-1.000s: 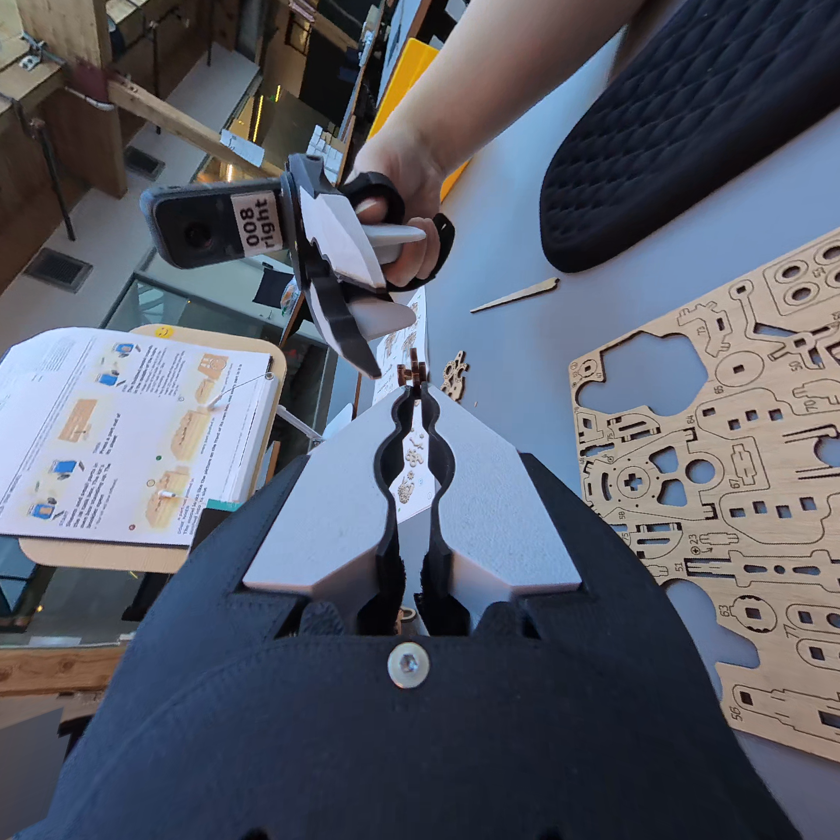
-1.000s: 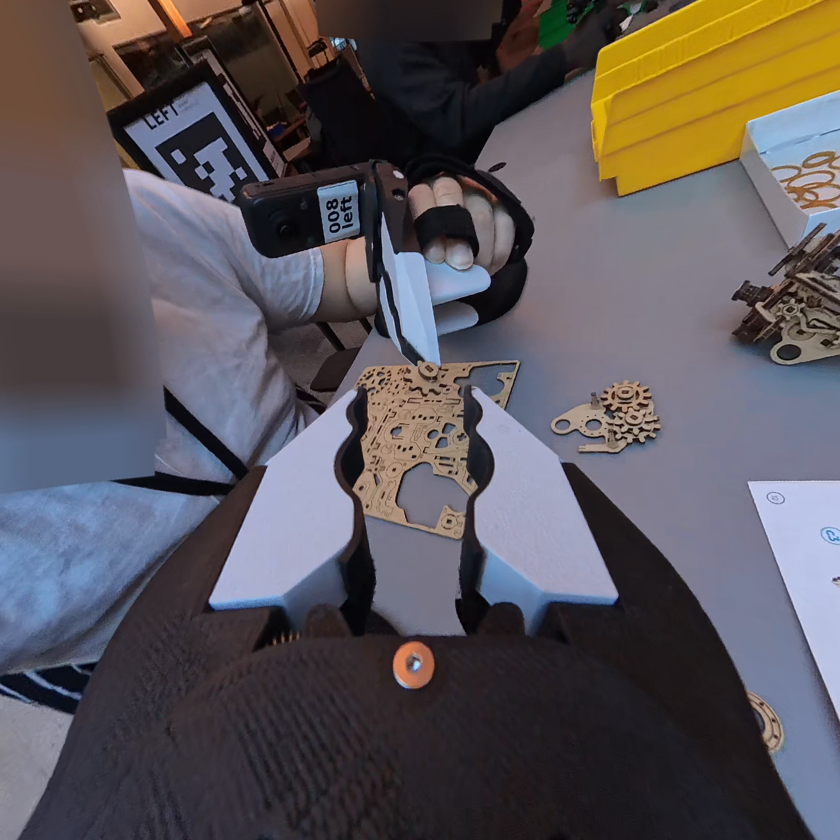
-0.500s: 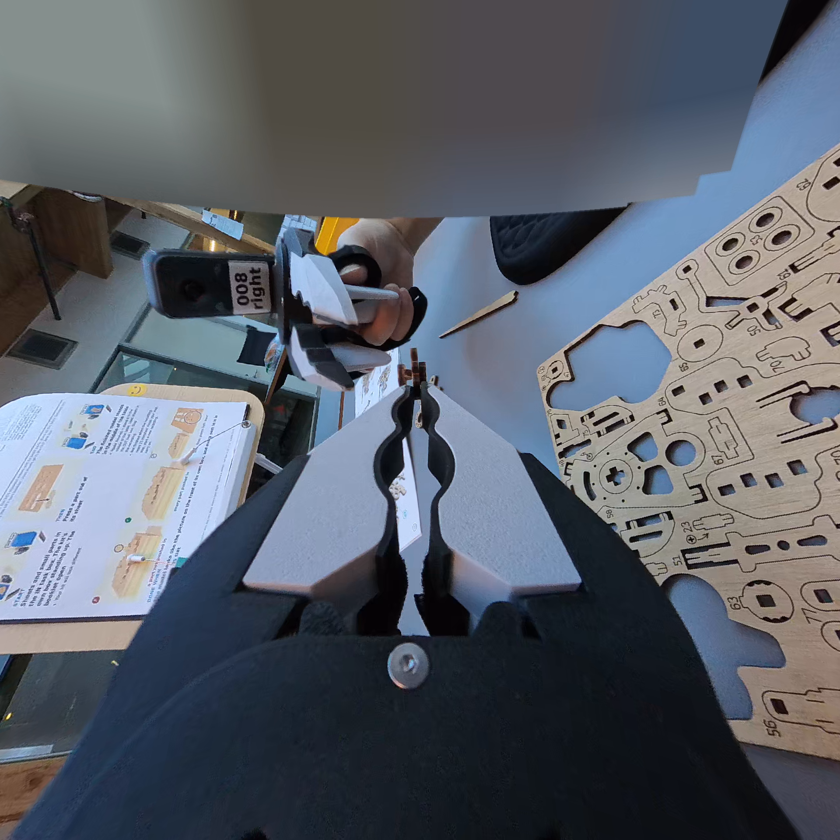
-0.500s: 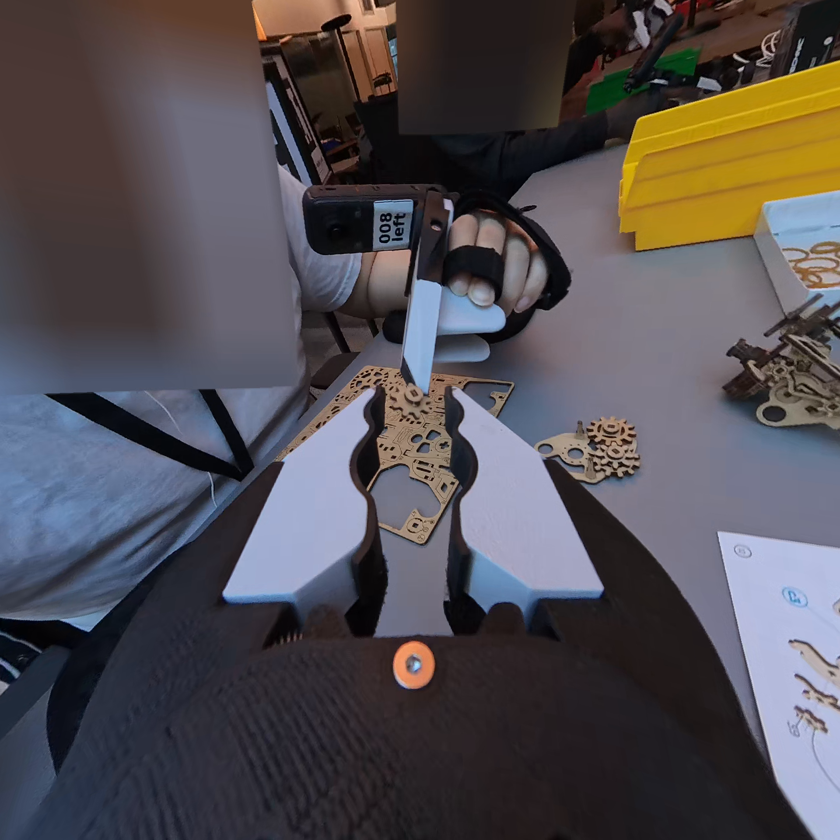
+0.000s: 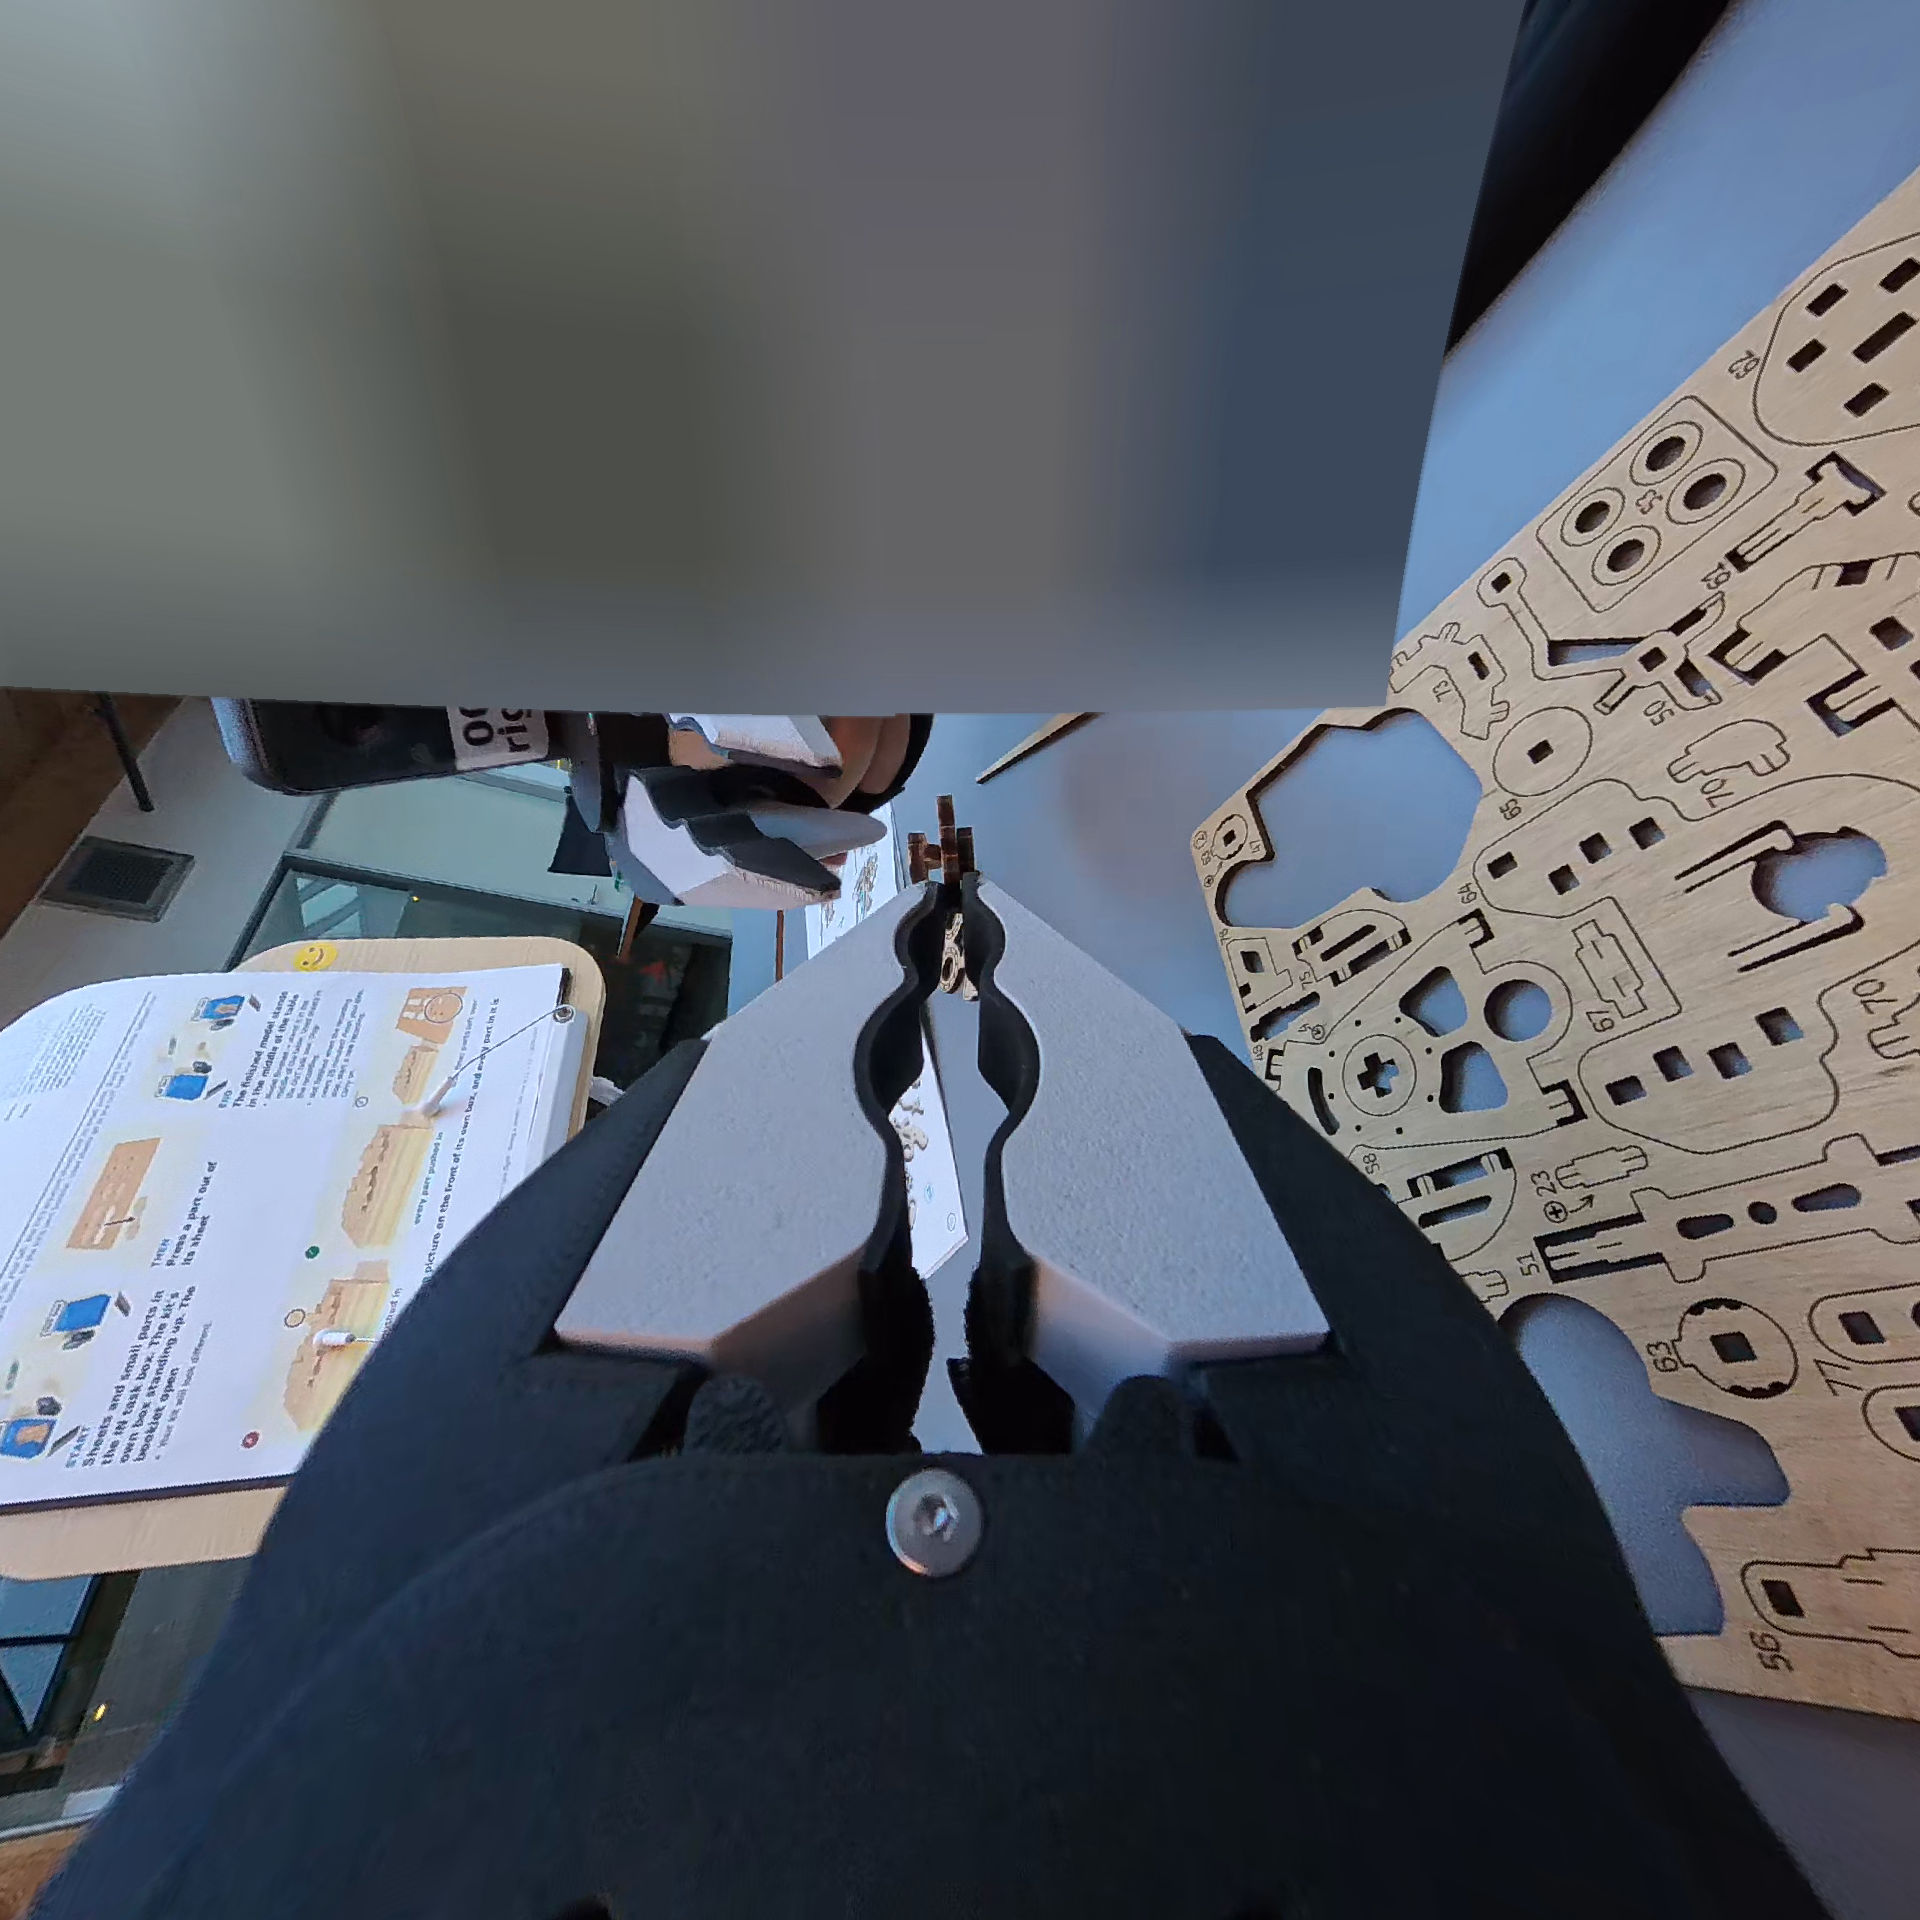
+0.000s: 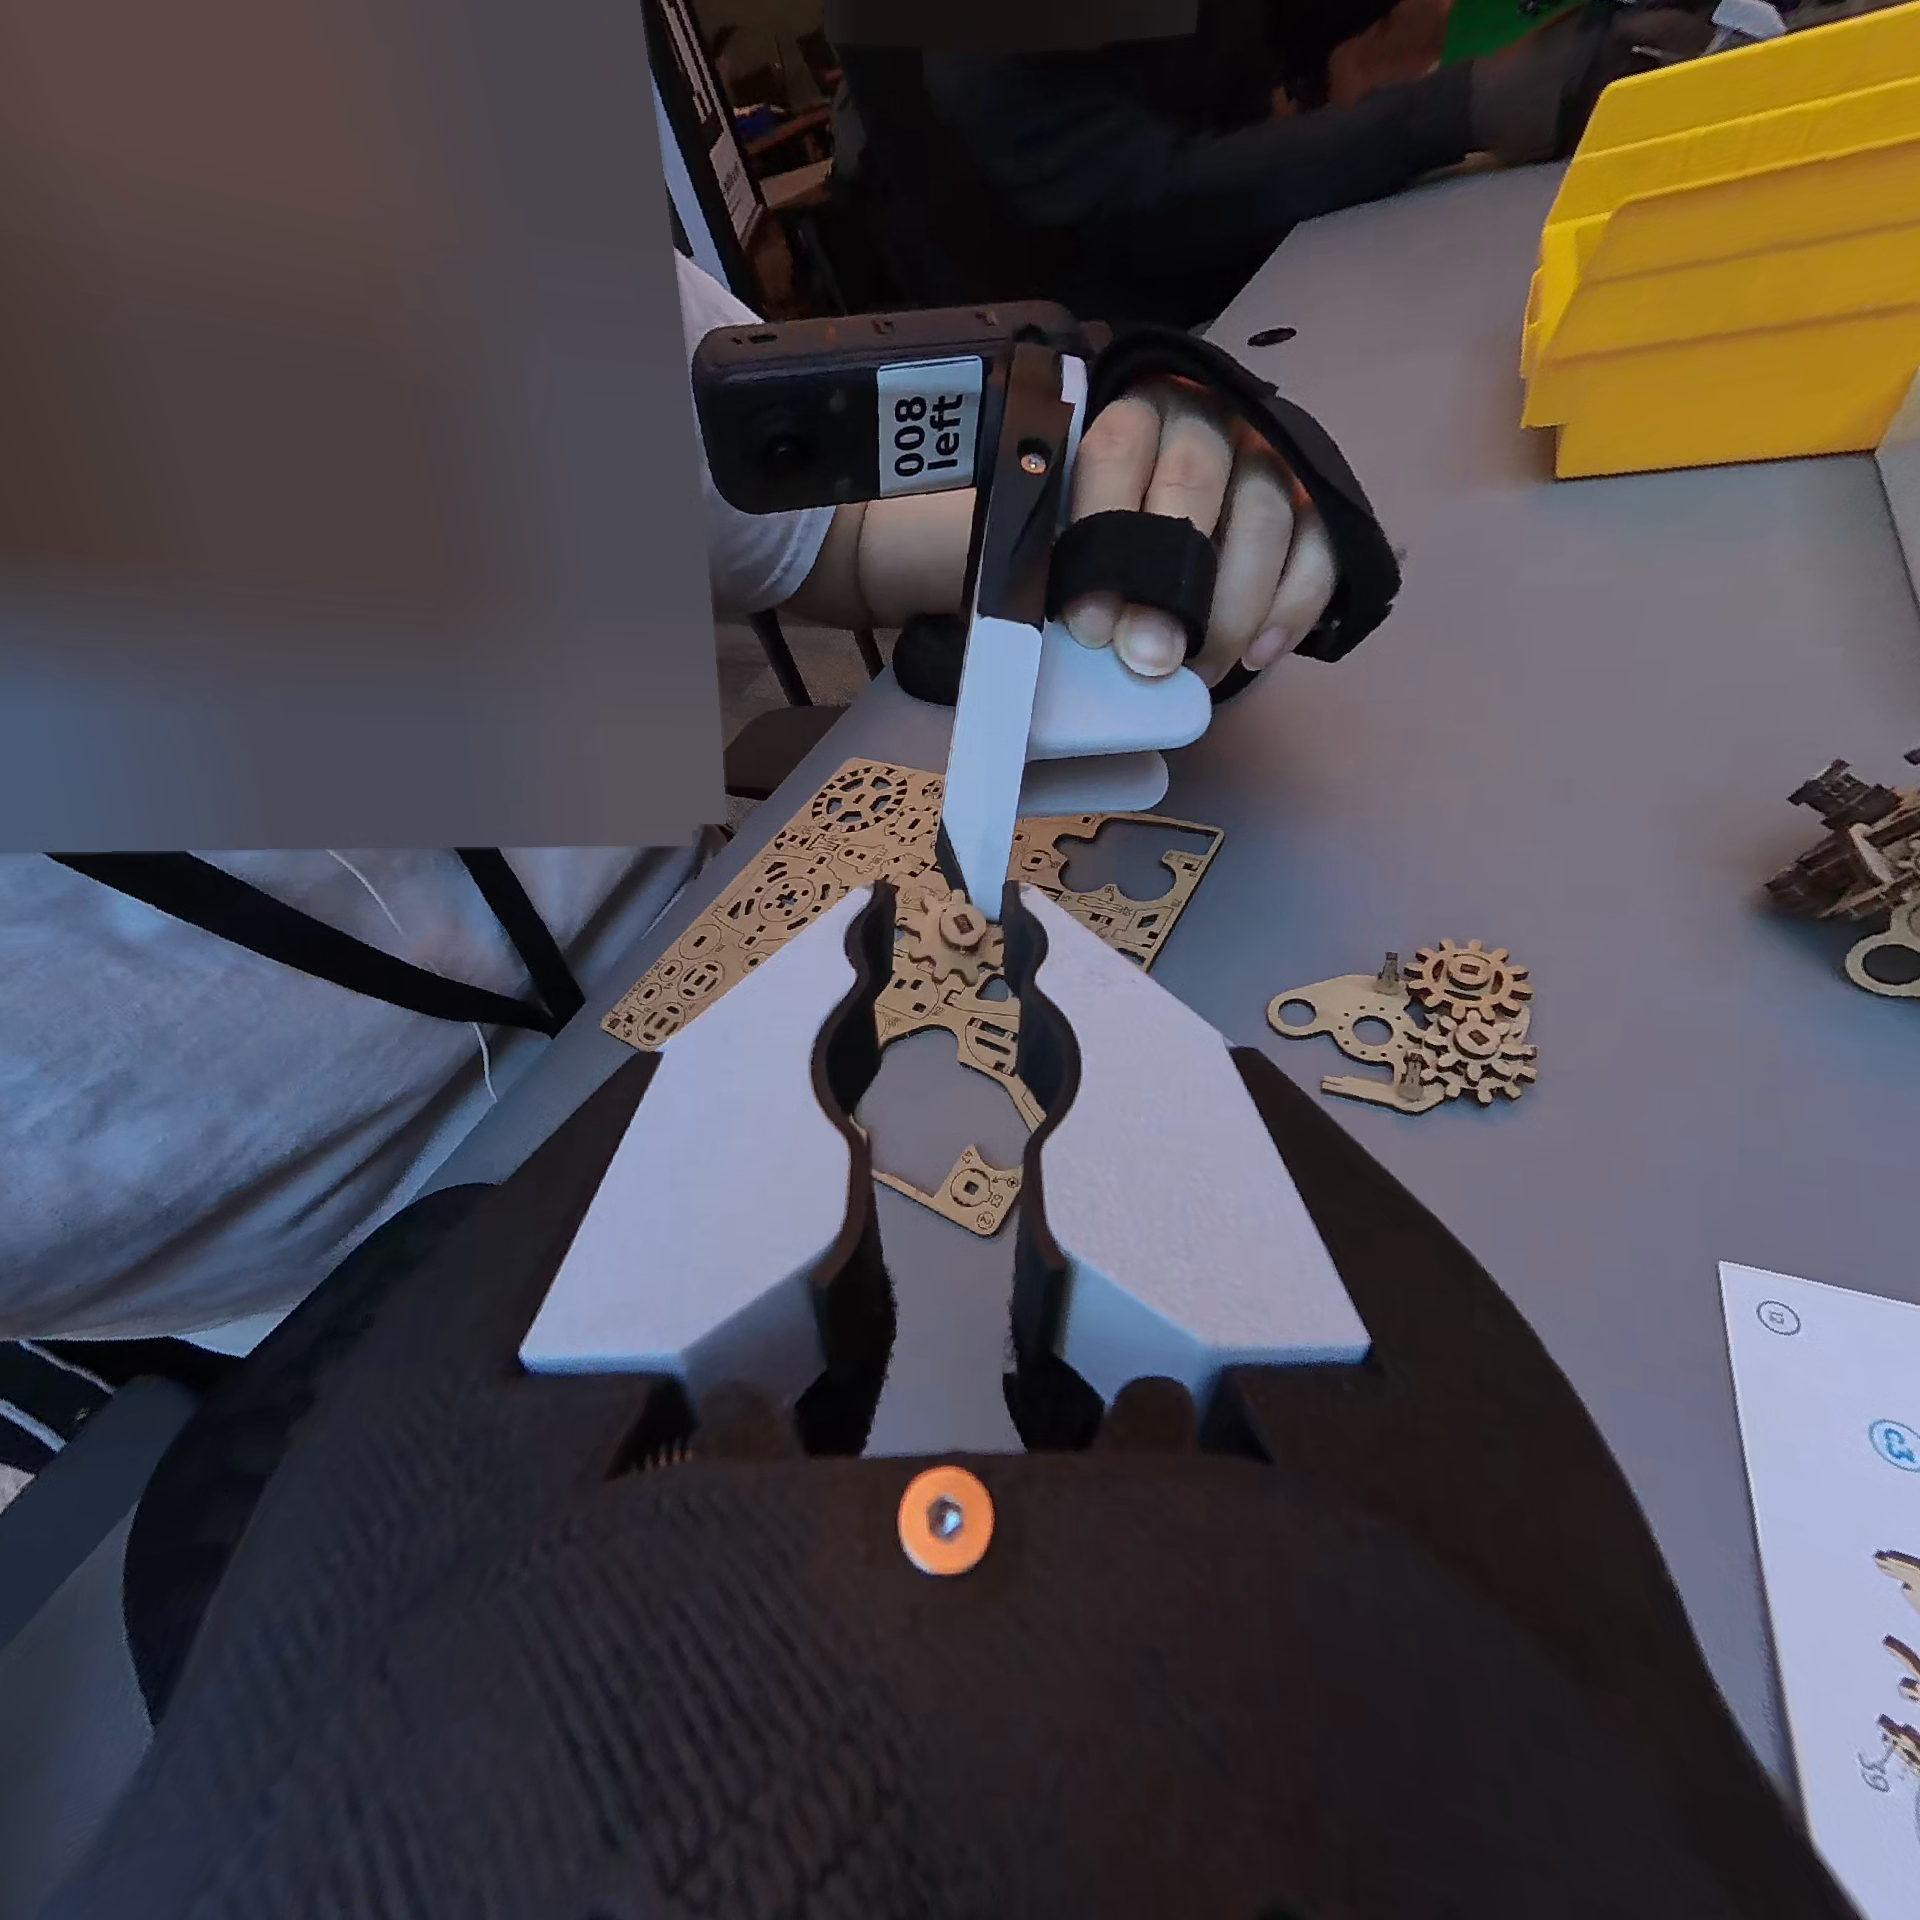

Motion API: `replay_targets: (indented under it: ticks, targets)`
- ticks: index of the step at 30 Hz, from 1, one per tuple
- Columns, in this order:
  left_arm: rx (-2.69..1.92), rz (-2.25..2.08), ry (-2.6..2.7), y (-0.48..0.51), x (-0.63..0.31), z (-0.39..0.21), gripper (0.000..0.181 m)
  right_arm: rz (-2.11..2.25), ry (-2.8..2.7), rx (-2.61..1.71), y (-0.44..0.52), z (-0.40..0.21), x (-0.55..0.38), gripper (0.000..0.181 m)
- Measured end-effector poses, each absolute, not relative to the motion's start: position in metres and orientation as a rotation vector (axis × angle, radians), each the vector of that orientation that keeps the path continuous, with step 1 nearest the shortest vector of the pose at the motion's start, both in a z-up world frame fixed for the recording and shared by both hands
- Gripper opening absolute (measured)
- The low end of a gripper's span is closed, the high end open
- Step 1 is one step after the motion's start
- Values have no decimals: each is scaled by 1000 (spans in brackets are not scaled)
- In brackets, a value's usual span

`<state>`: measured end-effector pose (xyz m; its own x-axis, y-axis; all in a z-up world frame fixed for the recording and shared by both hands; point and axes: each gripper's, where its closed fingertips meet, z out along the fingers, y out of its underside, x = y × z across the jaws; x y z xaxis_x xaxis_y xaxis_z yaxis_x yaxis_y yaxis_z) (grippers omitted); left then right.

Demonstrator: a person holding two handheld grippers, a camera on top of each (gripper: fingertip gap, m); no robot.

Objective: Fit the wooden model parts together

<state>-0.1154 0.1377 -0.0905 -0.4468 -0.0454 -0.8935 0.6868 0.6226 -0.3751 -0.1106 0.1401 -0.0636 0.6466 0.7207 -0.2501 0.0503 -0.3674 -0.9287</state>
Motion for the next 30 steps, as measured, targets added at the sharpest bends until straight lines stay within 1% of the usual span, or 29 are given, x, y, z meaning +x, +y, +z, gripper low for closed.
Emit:
replay_targets:
  ticks: [4, 7, 15, 21, 29, 30]
  targets:
    - [526, -938, 1850, 135, -119, -89, 0, 756, -694, -1858, 140, -67, -116, 19]
    - [539, -939, 1848, 133, -121, -89, 0, 818, -739, -1890, 133, -69, -122, 19]
    - [560, -943, 1839, 129, -125, -88, 0, 814, -773, -1927, 135, -78, -129, 19]
    - [574, -939, 1834, 128, -127, -88, 0, 921, -731, -1906, 134, -78, -131, 9]
    - [507, -965, 1824, 128, -124, -84, 1, 919, -708, -1875, 135, -72, -128, 8]
    - [486, -967, 1793, 129, -122, -80, 5, 916, -694, -1866, 136, -69, -126, 8]
